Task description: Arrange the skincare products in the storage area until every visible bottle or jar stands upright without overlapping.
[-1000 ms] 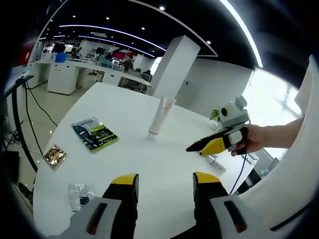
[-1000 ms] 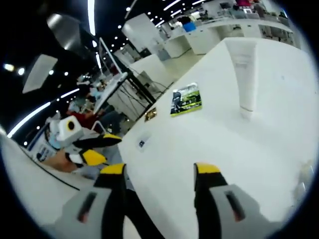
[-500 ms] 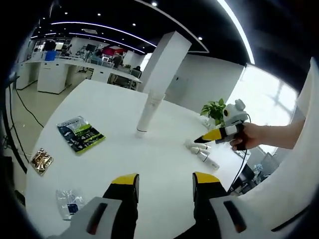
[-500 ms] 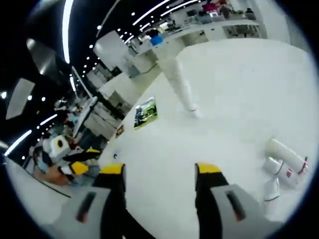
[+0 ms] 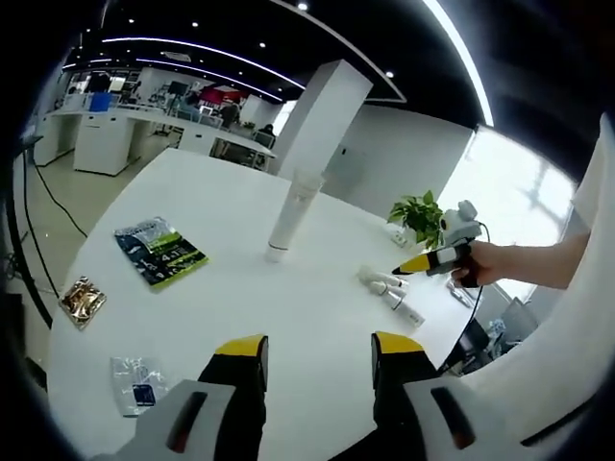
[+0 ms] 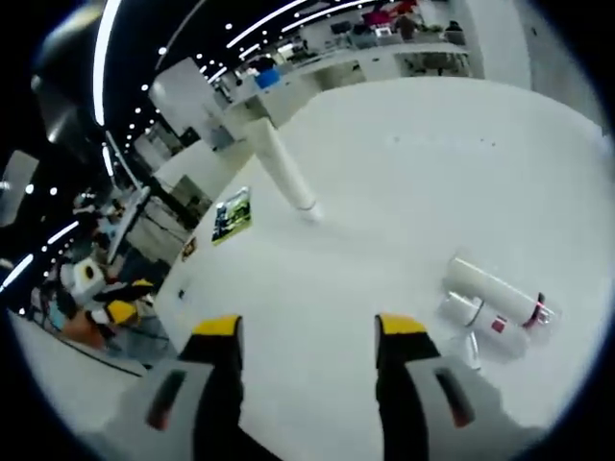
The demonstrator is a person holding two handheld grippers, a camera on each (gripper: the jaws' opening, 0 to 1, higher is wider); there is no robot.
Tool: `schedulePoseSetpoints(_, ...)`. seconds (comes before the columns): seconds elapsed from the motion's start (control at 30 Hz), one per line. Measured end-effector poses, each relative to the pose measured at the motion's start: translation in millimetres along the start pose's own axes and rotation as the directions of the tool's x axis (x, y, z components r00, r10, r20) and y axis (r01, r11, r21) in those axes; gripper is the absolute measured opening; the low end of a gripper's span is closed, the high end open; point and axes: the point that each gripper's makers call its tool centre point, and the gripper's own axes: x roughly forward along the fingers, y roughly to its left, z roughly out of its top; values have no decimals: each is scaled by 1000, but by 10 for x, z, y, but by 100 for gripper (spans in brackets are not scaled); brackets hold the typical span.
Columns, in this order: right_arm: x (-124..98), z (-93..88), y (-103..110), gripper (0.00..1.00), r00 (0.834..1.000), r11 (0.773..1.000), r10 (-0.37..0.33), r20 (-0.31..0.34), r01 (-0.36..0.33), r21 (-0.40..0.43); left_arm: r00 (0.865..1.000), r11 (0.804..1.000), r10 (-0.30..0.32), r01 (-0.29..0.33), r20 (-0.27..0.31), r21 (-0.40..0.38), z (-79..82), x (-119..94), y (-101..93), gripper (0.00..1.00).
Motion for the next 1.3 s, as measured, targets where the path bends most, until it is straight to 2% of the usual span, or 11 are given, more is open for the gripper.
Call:
schedulePoseSetpoints(0.13, 64, 3, 30, 53, 999, 998, -3, -33, 0, -68, 1000, 1000, 2, -2, -4, 0, 20, 3, 37, 44)
schedulePoseSetpoints(0.23, 110, 5, 56, 53, 999, 998, 0, -34, -2, -59, 1000, 1000, 17, -17, 11, 1, 77, -31, 83, 44)
schedulePoseSetpoints(0.33, 156, 29, 95, 53, 999, 999, 1, -36, -3, -51, 1000, 1000, 21, -21, 12, -9, 51, -37, 88, 44)
schedulePoseSetpoints(0.43, 214, 44, 196, 53, 998, 996, 17, -58, -22, -91, 1000, 1000, 20, -20, 10, -21, 19, -29, 94, 44)
schedulePoseSetpoints(0.6, 312, 105, 226, 53, 997, 994, 22, -68, -30, -107, 999, 999, 42, -41, 33, -28, 115, -67, 181, 44)
schedulePoseSetpoints(0.77, 369, 50, 234, 53, 994, 991, 22, -106, -36, -131, 998, 998, 47, -45, 32, -49, 41, -48, 184, 44)
schedulePoseSetpoints(0.93, 288, 44, 12, 54, 991, 987, -18, -129, -3, -161, 998, 997, 49, -46, 41, -59, 108, 2, 209, 44)
schedulePoseSetpoints(1.07, 165, 16, -211, 54, 990, 988, -57, -127, 37, -150, 999, 998, 33, -32, 19, -61, 44, 76, 160, 43)
schedulePoseSetpoints(1.17, -12, -62, -418, 54, 985, 985, -113, -132, 93, -147, 1000, 998, 21, -21, -1, -55, 25, 163, 126, 42)
schedulePoseSetpoints(1.23, -149, -62, -629, 54, 978, 979, -158, -134, 137, -151, 1000, 999, 24, -24, -12, -43, 50, 217, 133, 41)
schedulePoseSetpoints(1.3, -235, -61, -733, 53, 975, 975, -182, -130, 162, -151, 1000, 999, 24, -25, -13, -43, 71, 236, 129, 41)
